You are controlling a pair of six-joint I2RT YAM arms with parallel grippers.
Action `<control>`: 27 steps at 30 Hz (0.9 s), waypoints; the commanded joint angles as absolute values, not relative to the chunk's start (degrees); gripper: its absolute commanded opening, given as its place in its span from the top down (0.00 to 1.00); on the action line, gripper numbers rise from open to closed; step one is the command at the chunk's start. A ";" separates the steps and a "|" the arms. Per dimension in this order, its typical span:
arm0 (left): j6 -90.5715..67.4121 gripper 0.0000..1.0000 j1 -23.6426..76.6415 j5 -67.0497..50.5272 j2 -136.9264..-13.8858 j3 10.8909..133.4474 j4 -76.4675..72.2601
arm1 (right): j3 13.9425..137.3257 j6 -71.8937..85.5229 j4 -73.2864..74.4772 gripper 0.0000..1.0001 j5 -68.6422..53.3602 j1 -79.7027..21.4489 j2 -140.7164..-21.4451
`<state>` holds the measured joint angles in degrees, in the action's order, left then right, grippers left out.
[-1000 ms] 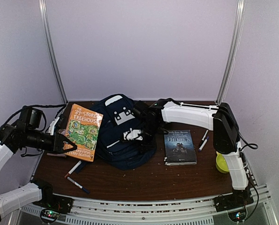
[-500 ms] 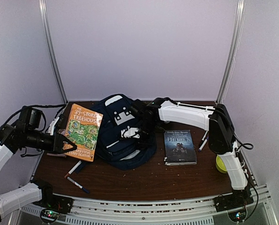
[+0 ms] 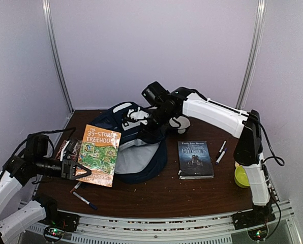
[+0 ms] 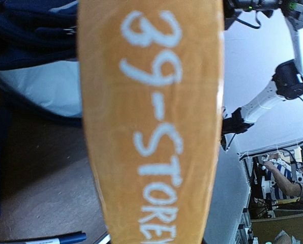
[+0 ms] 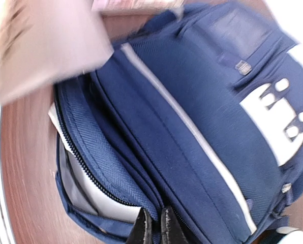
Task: Pack the student bag
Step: Pick up the largest pocket of the bag from the student bag, then place the book in the largest pocket of the bag.
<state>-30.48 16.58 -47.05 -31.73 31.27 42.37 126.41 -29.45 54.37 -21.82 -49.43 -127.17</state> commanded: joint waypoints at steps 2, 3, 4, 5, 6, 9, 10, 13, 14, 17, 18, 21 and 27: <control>-31.52 1.00 18.65 -56.50 -29.75 33.97 30.64 | 130.79 -20.06 44.22 1.00 -20.04 -48.91 -120.69; -31.23 1.00 19.54 -56.55 -30.53 34.07 30.53 | 131.05 -19.27 43.30 1.00 -19.41 -48.94 -120.27; -30.84 1.00 20.65 -56.21 -31.53 34.35 30.15 | 131.28 -18.48 42.38 1.00 -18.75 -48.90 -119.90; -30.69 1.00 22.05 -55.57 -32.76 34.70 29.44 | 131.57 -17.82 41.46 1.00 -18.25 -48.94 -119.66; -30.67 1.00 23.85 -54.79 -34.31 35.08 28.04 | 132.03 -17.41 40.83 1.00 -17.75 -48.89 -119.57; -31.52 1.00 31.50 -51.43 -40.27 36.68 22.07 | 133.04 -16.95 38.90 1.00 -16.19 -48.89 -120.07; -31.70 1.00 33.96 -50.52 -43.13 37.28 20.03 | 133.40 -16.96 38.51 1.00 -15.91 -48.88 -120.26; -31.73 1.00 39.41 -48.63 -51.19 39.11 15.09 | 134.28 -16.88 37.68 1.00 -14.74 -48.89 -120.88; -31.87 1.00 40.42 -48.50 -53.31 39.33 13.43 | 134.69 -16.88 37.75 1.00 -14.47 -48.86 -120.98; -32.40 1.00 41.78 -48.21 -58.27 39.60 9.28 | 135.97 -18.04 38.27 1.00 -13.65 -49.06 -121.00; -32.72 1.00 41.95 -48.18 -59.74 39.56 8.05 | 136.35 -18.32 38.60 1.00 -13.03 -49.18 -120.98; -33.86 1.00 42.89 -48.22 -63.53 39.65 4.16 | 136.89 -18.51 39.03 1.00 -13.04 -49.29 -120.44; -41.44 1.00 43.09 -38.18 -68.23 36.19 -9.04 | 136.93 -16.94 39.27 1.00 -14.33 -49.44 -120.01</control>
<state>-36.47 42.98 -44.58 -67.29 37.01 8.67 133.91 -18.59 43.66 -14.72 -49.43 -123.00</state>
